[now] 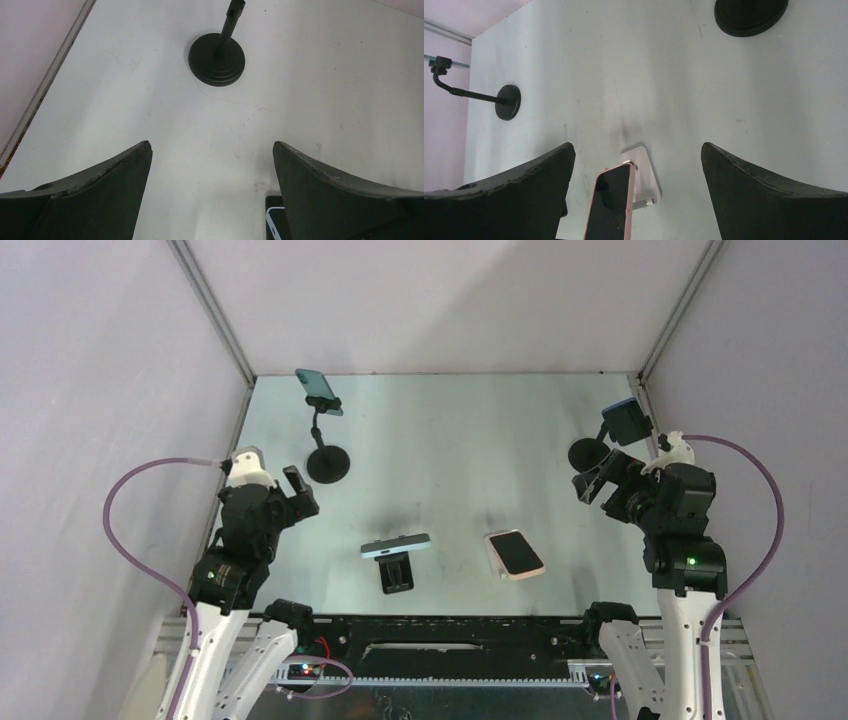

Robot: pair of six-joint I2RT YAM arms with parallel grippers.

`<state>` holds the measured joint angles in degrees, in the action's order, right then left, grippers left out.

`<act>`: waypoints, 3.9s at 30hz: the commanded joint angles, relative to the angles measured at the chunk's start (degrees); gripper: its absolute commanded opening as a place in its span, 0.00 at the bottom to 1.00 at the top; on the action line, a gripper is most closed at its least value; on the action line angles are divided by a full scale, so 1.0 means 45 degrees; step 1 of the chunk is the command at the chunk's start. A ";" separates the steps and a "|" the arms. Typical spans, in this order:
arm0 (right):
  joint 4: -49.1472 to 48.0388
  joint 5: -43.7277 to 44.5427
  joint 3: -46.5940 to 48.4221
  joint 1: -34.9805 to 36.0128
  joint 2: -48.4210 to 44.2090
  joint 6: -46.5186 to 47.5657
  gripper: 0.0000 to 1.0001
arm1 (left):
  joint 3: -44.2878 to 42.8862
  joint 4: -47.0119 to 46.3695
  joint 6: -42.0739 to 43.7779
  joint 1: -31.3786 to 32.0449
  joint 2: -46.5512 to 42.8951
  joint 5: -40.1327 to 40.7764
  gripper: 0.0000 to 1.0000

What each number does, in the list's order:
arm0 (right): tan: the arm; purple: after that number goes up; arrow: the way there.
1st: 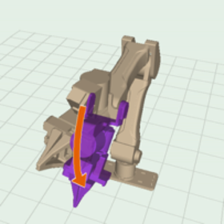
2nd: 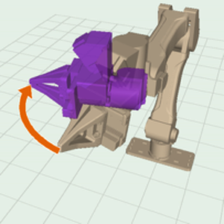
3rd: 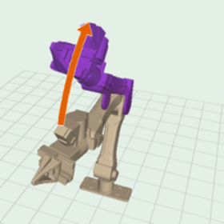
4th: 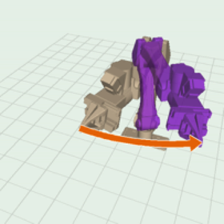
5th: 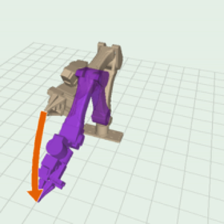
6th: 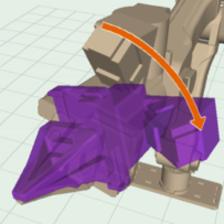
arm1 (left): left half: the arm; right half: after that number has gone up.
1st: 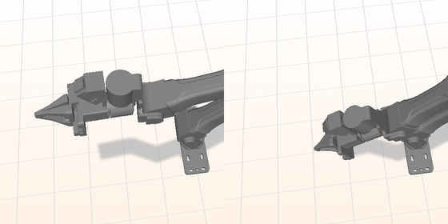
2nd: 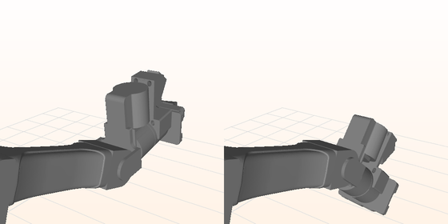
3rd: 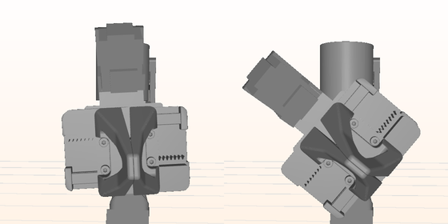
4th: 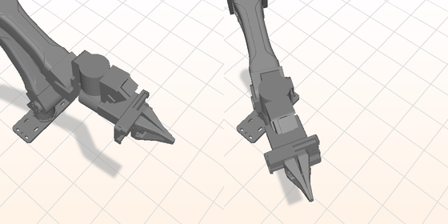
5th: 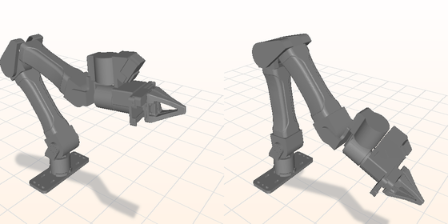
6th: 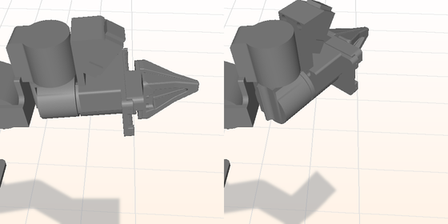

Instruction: Remove the phone from the phone stand

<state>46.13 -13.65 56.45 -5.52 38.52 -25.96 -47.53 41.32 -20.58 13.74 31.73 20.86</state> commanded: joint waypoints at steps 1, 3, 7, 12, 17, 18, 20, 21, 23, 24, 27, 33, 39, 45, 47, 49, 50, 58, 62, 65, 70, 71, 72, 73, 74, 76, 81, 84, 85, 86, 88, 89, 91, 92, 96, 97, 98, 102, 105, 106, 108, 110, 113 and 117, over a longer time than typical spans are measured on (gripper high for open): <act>-0.0429 0.0229 -0.0207 -0.0063 0.0138 0.0010 1.00 | 0.0122 -0.0276 -0.0209 -0.0082 -0.0292 0.0464 0.98; -0.0481 0.0215 -0.0240 -0.0063 0.0190 0.0085 1.00 | -0.0104 -0.0081 -0.0368 -0.0084 -0.0260 0.0950 0.98; -0.0234 0.0631 -0.0254 -0.0063 0.0111 0.0327 1.00 | -0.1408 0.0893 -0.0420 -0.0084 0.0007 0.2326 0.98; -0.0379 0.0635 -0.0708 -0.0063 -0.0276 0.0653 1.00 | -0.2011 0.1292 -0.0301 -0.0084 -0.0320 0.1201 0.98; -0.0121 0.0594 -0.0717 -0.0063 -0.0420 0.0837 1.00 | -0.1562 0.1221 -0.1058 -0.0078 -0.1106 0.0309 0.98; -0.0111 0.0421 -0.0722 -0.0063 -0.0418 0.0785 1.00 | -0.1551 0.1312 -0.1146 -0.0068 -0.1119 0.0292 0.98; -0.0182 0.0165 -0.0809 -0.0063 -0.0388 0.0703 1.00 | -0.1492 0.1543 -0.1347 -0.0028 -0.1148 -0.0104 0.98; -0.0217 0.0105 -0.0933 -0.0063 -0.0383 0.0687 1.00 | -0.1422 0.1552 -0.1444 0.0012 -0.1185 -0.0300 0.98; -0.0303 0.0035 -0.1107 -0.0063 -0.0368 0.0601 1.00 | -0.0895 0.1468 -0.1938 0.0314 -0.1297 -0.0838 0.98; -0.0362 0.0004 -0.1171 -0.0063 -0.0345 0.0536 1.00 | -0.0733 0.1400 -0.2314 0.0738 -0.1342 -0.0823 0.98; -0.0490 -0.0257 -0.1400 -0.0063 -0.0293 0.0402 1.00 | 0.0095 0.1218 -0.3166 0.2122 -0.1549 0.0083 0.98; -0.0594 -0.0683 -0.1492 -0.0063 -0.0123 0.0330 1.00 | 0.0657 0.1223 -0.5210 0.6235 -0.0760 0.2837 0.98; -0.0502 -0.0761 -0.1507 -0.0063 -0.0095 0.0414 1.00 | 0.0649 0.1815 -0.7297 1.0158 0.0252 0.4768 0.98; -0.0836 -0.1937 -0.1508 0.0059 0.0052 0.0468 0.95 | 0.0594 0.2176 -0.8823 1.1451 0.1163 0.5607 0.98; -0.0930 -0.1865 -0.1494 0.0477 0.0153 0.0415 0.94 | 0.0673 0.1959 -0.8767 1.1431 0.0993 0.5572 0.98; -0.0956 -0.1439 -0.1465 0.1265 0.0282 0.0358 0.94 | 0.0485 0.2008 -0.8506 1.1285 0.0779 0.5785 0.98; -0.0989 -0.1049 -0.1438 0.1973 0.0423 0.0333 0.94 | 0.0289 0.2038 -0.8199 1.1137 0.0702 0.5772 0.98; -0.0962 0.1286 -0.0447 0.6389 0.2567 0.0407 0.94 | -0.0217 0.1869 -0.5177 0.6904 -0.0364 0.3286 0.98; -0.0140 0.2078 0.0449 0.7508 0.4194 0.0635 0.98 | -0.0834 0.2239 -0.3664 0.5587 -0.0052 0.2567 0.98; 0.0840 0.2566 0.1182 0.8070 0.5432 0.0770 0.99 | -0.1223 0.2481 -0.2930 0.5052 0.0360 0.2453 0.98; 0.2066 0.3312 0.2005 0.8644 0.6602 0.0434 0.99 | -0.1504 0.2359 -0.1882 0.4268 0.0344 0.2400 0.98; 0.2194 0.3347 0.2055 0.8695 0.6734 0.0318 0.99 | -0.1517 0.2321 -0.1655 0.4124 0.0319 0.2398 0.98; 0.2231 0.3327 0.2117 0.8787 0.6772 0.0250 0.99 | -0.1532 0.2302 -0.1549 0.4071 0.0295 0.2430 0.98; 0.2284 0.3224 0.2130 0.8825 0.6835 0.0126 0.99 | -0.1544 0.2322 -0.1323 0.3972 0.0304 0.2461 0.98; 0.2305 0.3207 0.2141 0.8912 0.6862 0.0066 0.99 | -0.1555 0.2361 -0.1217 0.3936 0.0350 0.2597 0.98; 0.2351 0.2928 0.2144 0.9047 0.6949 -0.0195 0.99 | -0.1566 0.2468 -0.0916 0.3881 0.0401 0.2882 0.98; 0.2428 0.3417 0.2144 0.9379 0.7079 -0.0622 0.99 | -0.1447 0.2407 -0.0561 0.3843 0.0245 0.3318 0.98; 0.2422 0.4312 0.2144 0.9337 0.6944 -0.1072 0.99 | -0.1150 0.2206 -0.0602 0.3842 -0.0023 0.3556 0.98; 0.2345 0.4356 0.2149 0.9280 0.6854 -0.1099 0.99 | -0.1104 0.2186 -0.0622 0.3842 -0.0171 0.3599 0.98; 0.2122 0.4448 0.2146 0.9267 0.6714 -0.1061 0.98 | -0.0997 0.2117 -0.0637 0.3842 -0.0242 0.3602 0.98; 0.1725 0.4687 0.2154 0.9241 0.6354 -0.0916 0.97 | -0.0829 0.2018 -0.0653 0.3842 -0.0445 0.3589 0.98; 0.1616 0.4759 0.2147 0.9216 0.6221 -0.0894 0.97 | -0.0798 0.1994 -0.0657 0.3842 -0.0570 0.3636 0.98; 0.1272 0.4821 0.2061 0.9147 0.5756 -0.0764 0.97 | -0.0726 0.1939 -0.0693 0.3842 -0.0691 0.3761 0.98; 0.1092 0.4794 0.2015 0.9056 0.5697 -0.0760 0.97 | -0.0688 0.1938 -0.0713 0.3842 -0.0753 0.3801 0.98; 0.1395 0.3093 0.1993 0.8366 0.5902 -0.0752 0.97 | -0.0638 0.1907 -0.0705 0.3842 -0.0739 0.3886 0.98; 0.1528 0.2853 0.1990 0.8400 0.6022 -0.0711 0.97 | -0.0643 0.1909 -0.0713 0.3842 -0.0721 0.3893 0.98; 0.1595 0.2894 0.1998 0.8552 0.6074 -0.0723 0.97 | -0.0633 0.1906 -0.0713 0.3842 -0.0697 0.3883 0.98; 0.2206 0.3236 0.2132 0.8976 0.6615 -0.0971 0.98 | -0.0648 0.1892 -0.0686 0.3842 -0.0626 0.3763 0.98; 0.2648 0.3682 0.2237 0.9218 0.7070 -0.1271 0.99 | -0.0648 0.1892 -0.0659 0.3837 -0.0641 0.3726 0.98; 0.2683 0.3699 0.2255 0.9357 0.7139 -0.1343 0.99 | -0.0639 0.1882 -0.0660 0.3841 -0.0658 0.3724 0.98; 0.2728 0.3776 0.2243 0.9596 0.7228 -0.1476 0.99 | -0.0648 0.1874 -0.0661 0.3817 -0.0663 0.3714 0.98; 0.2802 0.3861 0.2242 0.9885 0.7387 -0.1554 0.99 | -0.0634 0.1858 -0.0635 0.3822 -0.0636 0.3663 0.98; 0.3120 0.4191 0.2247 1.0401 0.7747 -0.1692 0.99 | -0.0627 0.1834 -0.0577 0.3822 -0.0608 0.3558 0.98; 0.3428 0.4767 0.2247 1.0974 0.8217 -0.1978 0.99 | -0.0630 0.1823 -0.0568 0.3822 -0.0637 0.3528 0.98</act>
<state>59.48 4.05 64.36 41.67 73.95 -32.60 -50.54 51.53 -24.36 31.46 28.60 36.99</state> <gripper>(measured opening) 0.991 0.985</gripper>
